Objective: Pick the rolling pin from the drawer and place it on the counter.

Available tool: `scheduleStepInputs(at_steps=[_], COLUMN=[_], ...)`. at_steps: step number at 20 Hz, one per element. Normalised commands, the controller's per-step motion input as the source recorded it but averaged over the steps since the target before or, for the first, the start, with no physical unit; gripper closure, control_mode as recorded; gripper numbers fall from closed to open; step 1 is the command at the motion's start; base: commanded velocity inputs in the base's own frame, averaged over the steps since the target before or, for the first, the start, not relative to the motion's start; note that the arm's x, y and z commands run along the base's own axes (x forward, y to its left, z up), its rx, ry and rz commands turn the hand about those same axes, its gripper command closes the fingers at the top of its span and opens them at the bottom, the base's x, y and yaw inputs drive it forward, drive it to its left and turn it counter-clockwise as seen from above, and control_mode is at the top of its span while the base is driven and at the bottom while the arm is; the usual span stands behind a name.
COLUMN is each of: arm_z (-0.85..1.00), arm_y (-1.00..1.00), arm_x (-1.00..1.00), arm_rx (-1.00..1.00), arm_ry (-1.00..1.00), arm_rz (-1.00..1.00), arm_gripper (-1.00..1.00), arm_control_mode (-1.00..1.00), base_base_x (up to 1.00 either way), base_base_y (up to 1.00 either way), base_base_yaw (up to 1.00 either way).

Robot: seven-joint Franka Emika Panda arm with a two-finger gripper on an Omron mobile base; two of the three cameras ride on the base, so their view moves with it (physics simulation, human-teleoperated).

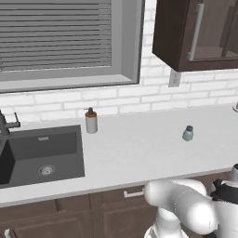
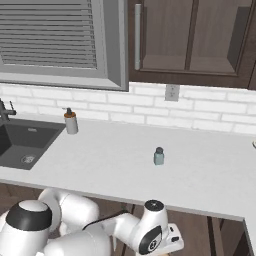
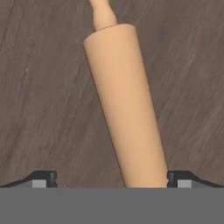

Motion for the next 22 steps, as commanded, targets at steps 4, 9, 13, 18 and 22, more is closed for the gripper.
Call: scheduleStepInputs(at_steps=[4,9,13,18,22], arm_z=[-0.21,-0.15,-0.27,-0.5,-0.29], arm_y=[-0.23,-0.22,-0.13,-0.02,0.07], arm_x=[0.0,0.05,0.16,0.16,-0.01], arm_rx=[0.02,0.02,0.02,0.01,0.0], arm_ry=[0.05,0.03,0.07,0.14,0.07], arm_rz=[0.01,0.01,0.01,0.02,0.04], arm_gripper=[-1.0,-1.0,-1.0,1.0,1.0], arm_control_mode=[-1.0,-1.0,-1.0,-1.0,-1.0], base_base_x=[0.0,0.0,0.0,0.0,0.0], base_base_y=[0.0,0.0,0.0,0.0,0.0], base_base_yaw=[0.0,0.0,0.0,0.0,0.0])
